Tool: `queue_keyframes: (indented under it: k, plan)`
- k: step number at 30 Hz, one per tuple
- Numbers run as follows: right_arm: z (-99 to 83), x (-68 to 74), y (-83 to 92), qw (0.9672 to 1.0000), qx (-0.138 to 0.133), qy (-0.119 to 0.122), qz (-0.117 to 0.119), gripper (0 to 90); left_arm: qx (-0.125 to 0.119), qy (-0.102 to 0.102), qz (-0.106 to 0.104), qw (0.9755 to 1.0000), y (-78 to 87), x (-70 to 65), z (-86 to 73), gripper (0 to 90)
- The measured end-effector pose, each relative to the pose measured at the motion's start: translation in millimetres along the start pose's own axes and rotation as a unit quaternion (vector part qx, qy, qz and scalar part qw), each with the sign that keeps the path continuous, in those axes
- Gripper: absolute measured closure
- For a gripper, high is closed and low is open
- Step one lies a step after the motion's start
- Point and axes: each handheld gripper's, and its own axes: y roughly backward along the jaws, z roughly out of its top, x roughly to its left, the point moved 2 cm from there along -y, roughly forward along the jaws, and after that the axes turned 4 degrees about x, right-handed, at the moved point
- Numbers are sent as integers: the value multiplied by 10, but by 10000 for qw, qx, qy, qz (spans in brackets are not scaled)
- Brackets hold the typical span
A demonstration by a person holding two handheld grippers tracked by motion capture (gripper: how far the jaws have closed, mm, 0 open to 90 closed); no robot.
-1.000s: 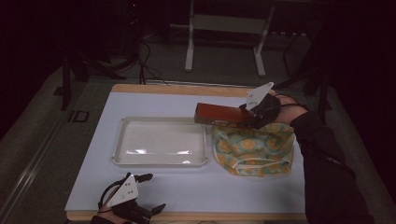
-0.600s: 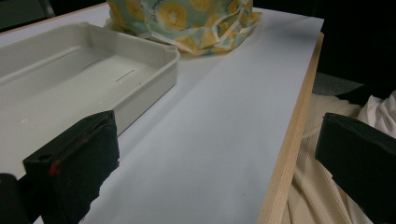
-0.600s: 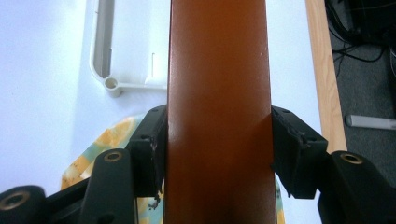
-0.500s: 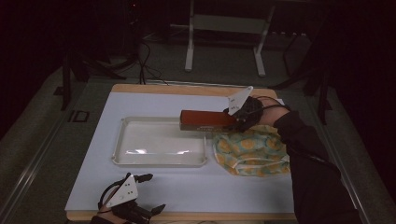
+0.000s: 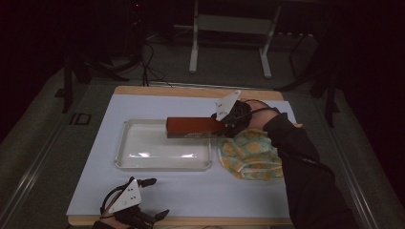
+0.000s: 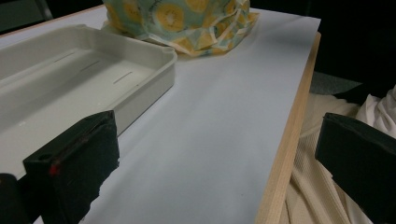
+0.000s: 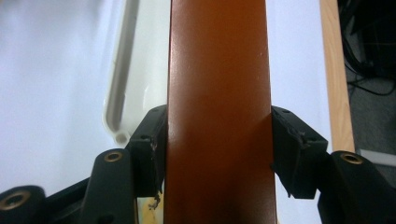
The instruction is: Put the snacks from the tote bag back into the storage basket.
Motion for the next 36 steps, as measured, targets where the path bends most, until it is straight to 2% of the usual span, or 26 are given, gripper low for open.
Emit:
queue_keyframes:
  k: [8, 11, 14, 21, 24, 29, 36]
  plan:
    - [305, 9, 5, 9984, -546, 152, 18, 427, -5, -13, -13, 10000, 6, 1, -5, 0]
    - [352, 14, 14, 9960, -886, 75, -16, 427, -23, -9, -18, 10000, 10, -2, -4, 0]
    - [349, 8, -37, 9947, -1022, 6, -146, 427, -30, -6, -16, 10000, 11, -1, -4, 0]
    - [240, 54, -329, 9967, -801, -50, -95, 427, -9, -7, -19, 10000, 9, 2, -7, 0]
    - [167, 68, -471, 9967, -801, -130, -37, 427, -15, -1, -17, 10000, 9, -1, -8, 0]
    - [93, 105, -695, 9973, -679, -228, 142, 427, -16, 3, -20, 10000, 8, 1, -8, 0]
    - [-4, 119, -968, 9989, -343, -249, 191, 427, -18, -2, -17, 10000, 12, 1, -9, 0]
